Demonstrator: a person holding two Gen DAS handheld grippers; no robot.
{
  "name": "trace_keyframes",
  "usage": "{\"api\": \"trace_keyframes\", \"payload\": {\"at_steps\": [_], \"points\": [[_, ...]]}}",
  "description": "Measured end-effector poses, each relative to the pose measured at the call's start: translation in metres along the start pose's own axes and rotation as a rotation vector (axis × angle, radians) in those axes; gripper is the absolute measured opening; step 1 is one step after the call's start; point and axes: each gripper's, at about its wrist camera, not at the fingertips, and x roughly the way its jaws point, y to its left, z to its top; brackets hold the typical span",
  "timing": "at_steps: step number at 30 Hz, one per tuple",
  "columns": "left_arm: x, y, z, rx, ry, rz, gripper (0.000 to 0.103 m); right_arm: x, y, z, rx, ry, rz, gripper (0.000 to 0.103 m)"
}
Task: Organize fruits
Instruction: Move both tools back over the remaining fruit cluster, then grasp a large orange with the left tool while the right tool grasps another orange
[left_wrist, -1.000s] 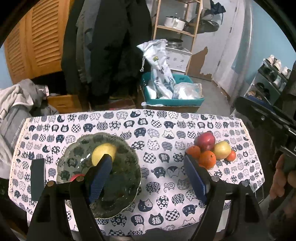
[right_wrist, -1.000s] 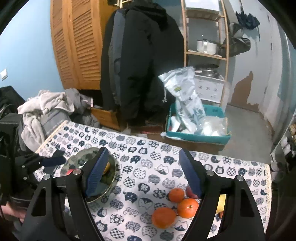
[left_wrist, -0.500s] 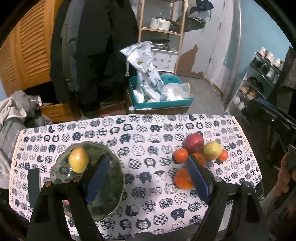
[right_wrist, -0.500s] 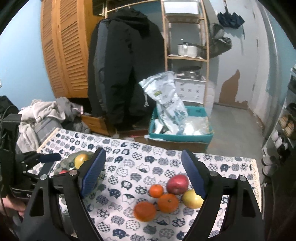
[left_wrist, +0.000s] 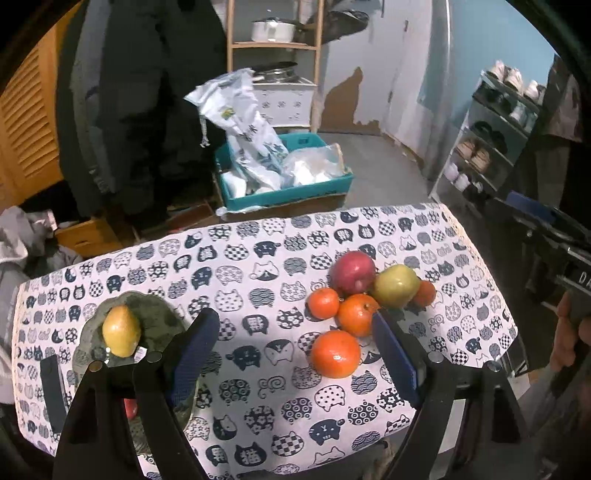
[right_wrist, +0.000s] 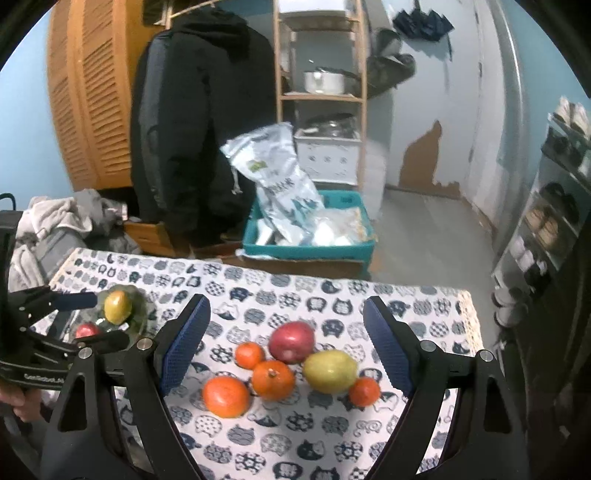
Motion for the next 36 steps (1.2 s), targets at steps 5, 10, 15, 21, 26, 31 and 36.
{"api": "trace_keyframes", "payload": {"at_steps": [5,10,15,21,26,31,36], "points": [[0.021,-0.012,-0.003,0.015,0.052,-0.022,0.086,0.003,-0.021,-0.008,0.026,0.018,-0.031,0.085],[0.045,-0.021,-0.009,0.022,0.112,-0.036,0.086,0.014,-0.042,-0.018,0.059,0.055,-0.061,0.085],[0.063,-0.029,-0.013,0.029,0.15,-0.05,0.086,0.026,-0.061,-0.028,0.091,0.096,-0.088,0.085],[0.096,-0.033,-0.022,0.009,0.225,-0.071,0.086,0.044,-0.075,-0.04,0.11,0.15,-0.11,0.085],[0.123,-0.031,-0.035,-0.021,0.296,-0.075,0.086,0.059,-0.083,-0.052,0.115,0.196,-0.128,0.085],[0.143,-0.033,-0.043,-0.016,0.336,-0.069,0.086,0.073,-0.09,-0.065,0.127,0.25,-0.129,0.085],[0.162,-0.033,-0.05,-0.029,0.381,-0.076,0.086,0.086,-0.096,-0.074,0.14,0.296,-0.129,0.085]]}}
